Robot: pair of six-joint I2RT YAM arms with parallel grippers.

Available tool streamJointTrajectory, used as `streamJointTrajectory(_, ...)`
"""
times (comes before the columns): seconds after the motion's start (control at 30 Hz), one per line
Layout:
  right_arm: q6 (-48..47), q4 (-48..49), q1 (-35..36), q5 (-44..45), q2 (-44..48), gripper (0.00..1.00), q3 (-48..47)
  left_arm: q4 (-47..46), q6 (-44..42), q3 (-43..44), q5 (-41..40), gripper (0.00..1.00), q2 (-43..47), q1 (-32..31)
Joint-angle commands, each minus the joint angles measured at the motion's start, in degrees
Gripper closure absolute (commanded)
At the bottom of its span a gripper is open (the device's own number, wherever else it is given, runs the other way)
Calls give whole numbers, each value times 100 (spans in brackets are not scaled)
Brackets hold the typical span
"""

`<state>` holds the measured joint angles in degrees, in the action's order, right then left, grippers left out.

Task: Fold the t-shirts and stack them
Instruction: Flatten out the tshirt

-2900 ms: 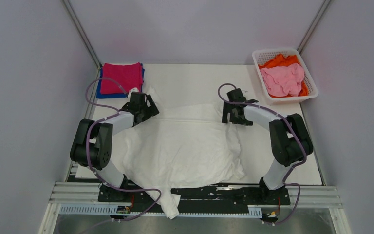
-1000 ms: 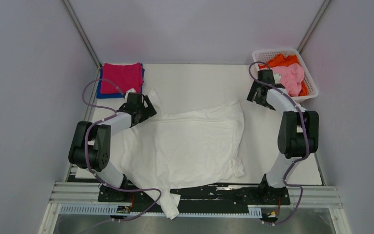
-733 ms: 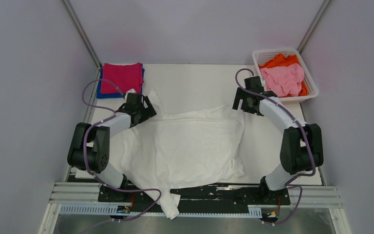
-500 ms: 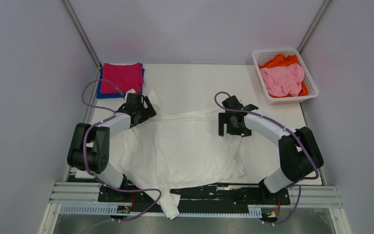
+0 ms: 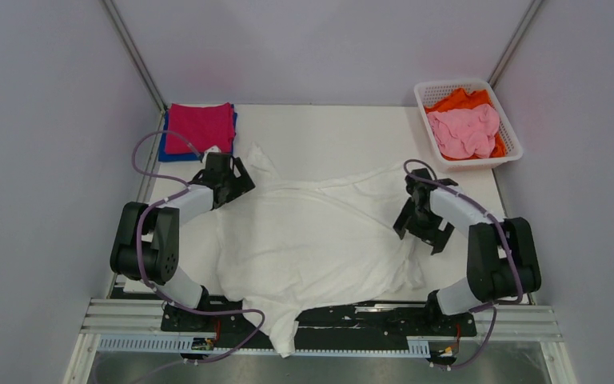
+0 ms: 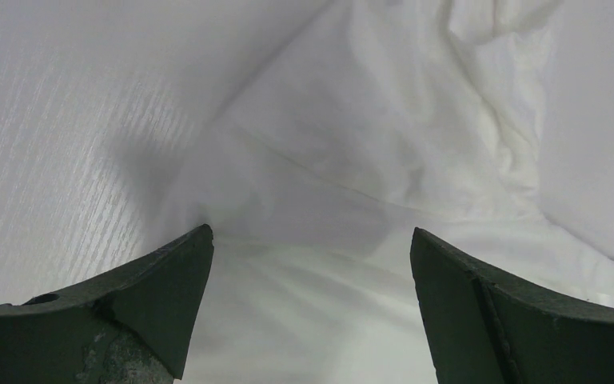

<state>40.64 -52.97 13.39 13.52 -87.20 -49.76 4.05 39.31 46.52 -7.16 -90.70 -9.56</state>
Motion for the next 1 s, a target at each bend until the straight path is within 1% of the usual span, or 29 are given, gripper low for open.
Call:
streamJointTrajectory(0.0,370,-314,-1130,584,815,0,305,-64,9,33,-105,0,-9,55)
streamJointTrajectory(0.1,150,-88,-1876,536,1455,0,305,-19,4,92,-110,0,-73,60)
streamJointTrajectory(0.2,32,33,-2490,544,1761,0,242,28,-2,122,-122,0,-96,68)
streamJointTrajectory(0.23,-5,94,-2677,366,1812,0,208,35,9,127,-116,0,-97,68)
streamJointTrajectory(0.27,-18,206,-2713,233,1864,0,178,26,12,128,-70,0,-97,68)
streamJointTrajectory(0.33,-195,592,-2719,-268,1964,0,133,7,13,159,37,0,-105,69)
streamJointTrajectory(0.47,-859,1608,-2689,-1663,2244,0,166,20,-4,284,301,0,32,69)
streamJointTrajectory(0.53,-1079,1958,-2616,-1946,2334,0,122,38,-66,398,410,0,187,69)
streamJointTrajectory(0.63,-1295,2147,-2440,-1994,2228,0,-113,121,-246,810,602,0,294,62)
streamJointTrajectory(0.67,-1337,2219,-2388,-2005,2150,0,-178,152,-287,931,722,0,233,60)
streamJointTrajectory(0.73,-1367,2327,-2259,-2004,1880,0,-404,164,-446,1463,1024,0,-2,44)
streamJointTrajectory(0.77,-1382,2376,-2165,-1935,1734,0,-507,161,-479,1600,1188,0,-221,-1)
streamJointTrajectory(0.83,-1417,2468,-1972,-1703,1446,0,-716,301,-595,2101,1262,0,-658,-70)
streamJointTrajectory(0.87,-1434,2485,-1911,-1578,1281,0,-818,525,-687,2483,1237,0,-804,-157)
streamJointTrajectory(0.97,-1410,2500,-1871,-1355,858,0,-1121,907,-881,3206,981,1,-1544,-389)
